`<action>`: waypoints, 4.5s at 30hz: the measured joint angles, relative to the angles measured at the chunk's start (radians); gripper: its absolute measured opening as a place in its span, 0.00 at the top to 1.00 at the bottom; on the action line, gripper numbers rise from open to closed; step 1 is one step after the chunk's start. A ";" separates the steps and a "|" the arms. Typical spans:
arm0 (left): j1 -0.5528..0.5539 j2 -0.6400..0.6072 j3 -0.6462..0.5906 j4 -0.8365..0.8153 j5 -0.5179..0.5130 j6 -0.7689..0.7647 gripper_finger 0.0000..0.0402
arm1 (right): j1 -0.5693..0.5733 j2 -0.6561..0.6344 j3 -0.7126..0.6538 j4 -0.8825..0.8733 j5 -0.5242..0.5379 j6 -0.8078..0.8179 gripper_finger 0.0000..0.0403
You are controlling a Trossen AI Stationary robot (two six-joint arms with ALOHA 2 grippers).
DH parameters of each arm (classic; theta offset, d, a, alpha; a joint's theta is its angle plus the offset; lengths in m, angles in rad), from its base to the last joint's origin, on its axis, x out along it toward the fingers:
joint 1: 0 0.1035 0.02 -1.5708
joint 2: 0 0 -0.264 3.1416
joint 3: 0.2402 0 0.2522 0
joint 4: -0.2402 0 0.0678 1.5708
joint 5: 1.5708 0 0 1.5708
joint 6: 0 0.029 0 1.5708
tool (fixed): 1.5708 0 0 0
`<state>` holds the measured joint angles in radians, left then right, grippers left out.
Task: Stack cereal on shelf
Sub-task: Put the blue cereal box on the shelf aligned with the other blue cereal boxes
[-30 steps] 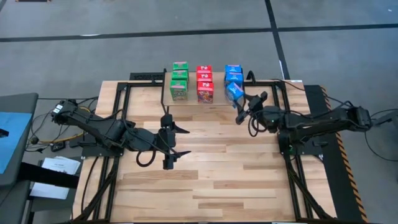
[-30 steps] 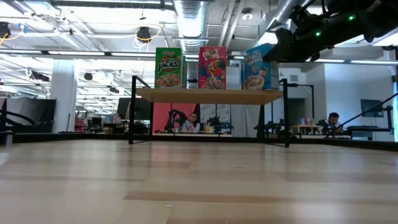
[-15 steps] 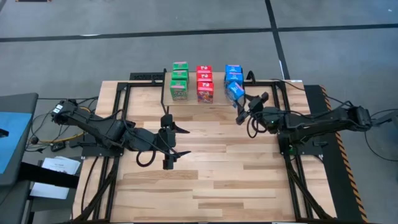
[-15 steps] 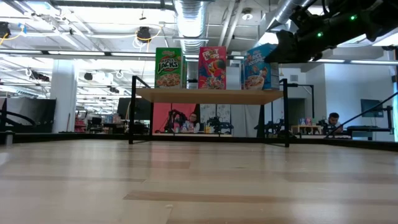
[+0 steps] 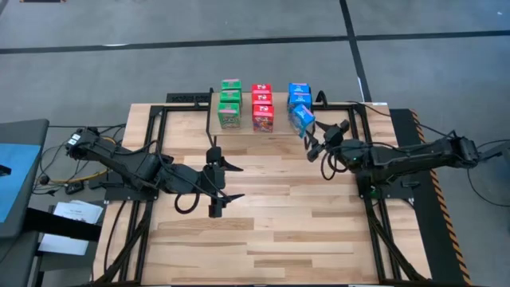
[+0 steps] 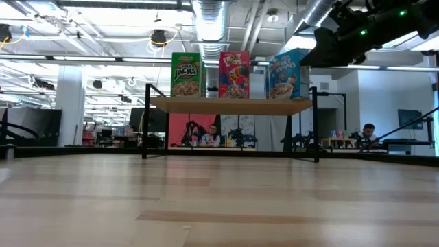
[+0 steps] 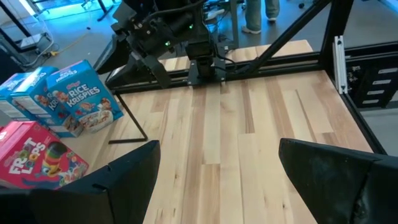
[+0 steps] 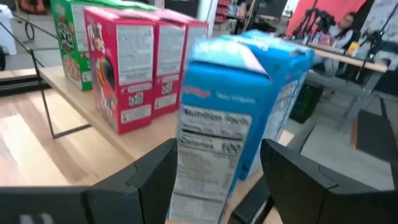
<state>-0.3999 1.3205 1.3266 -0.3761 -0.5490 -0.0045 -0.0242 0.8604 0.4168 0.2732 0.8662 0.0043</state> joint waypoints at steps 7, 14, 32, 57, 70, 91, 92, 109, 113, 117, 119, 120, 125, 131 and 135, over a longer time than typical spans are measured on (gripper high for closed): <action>0.000 0.000 0.000 0.001 0.020 0.000 0.21 | 0.005 -0.007 0.000 -0.053 0.000 0.056 0.36; 0.000 0.000 0.000 0.000 0.020 0.000 0.21 | 0.038 -0.007 0.000 -0.064 -0.002 0.107 0.37; 0.000 0.000 0.000 0.000 0.020 0.000 0.21 | 0.104 0.033 0.000 -0.019 -0.163 0.139 0.37; 0.000 0.000 0.000 0.000 0.019 0.022 0.21 | 0.014 0.064 0.001 0.061 -0.215 0.173 0.37; 0.000 0.000 0.000 0.000 0.019 0.019 0.21 | -0.013 0.061 0.001 0.051 -0.209 0.172 0.37; 0.000 0.000 0.000 0.000 0.019 0.015 0.21 | -0.046 0.061 0.001 0.023 -0.182 0.174 0.37; 0.000 0.000 0.000 0.000 0.019 0.015 0.21 | -0.050 0.061 0.001 0.023 -0.182 0.174 0.37; 0.000 0.000 0.000 0.000 0.019 0.015 0.21 | -0.087 0.061 0.001 0.018 -0.184 0.171 0.37; 0.000 0.000 0.000 0.000 0.019 0.015 0.21 | -0.052 0.061 0.001 0.018 -0.186 0.171 0.37; 0.000 0.000 0.000 0.000 0.019 0.015 0.21 | -0.006 0.061 0.001 0.018 -0.184 0.171 0.37; 0.000 0.000 0.000 0.000 0.019 0.015 0.21 | 0.010 0.061 0.001 0.017 -0.164 0.171 0.37; 0.000 0.000 0.000 0.000 0.019 0.015 0.21 | 0.017 0.061 0.001 0.015 -0.144 0.171 0.37; 0.000 0.000 0.000 0.000 0.019 0.015 0.21 | 0.039 0.052 0.000 -0.009 -0.054 0.172 0.37; 0.000 0.000 0.000 0.000 0.019 0.015 0.21 | 0.042 0.039 0.000 -0.004 0.001 0.172 0.37; 0.000 0.000 0.000 0.000 0.019 0.015 0.21 | 0.018 0.034 0.000 -0.003 0.014 0.171 0.37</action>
<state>-0.3996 1.3205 1.3266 -0.3760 -0.5301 0.0105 -0.0067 0.8940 0.4168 0.2699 0.8807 0.1757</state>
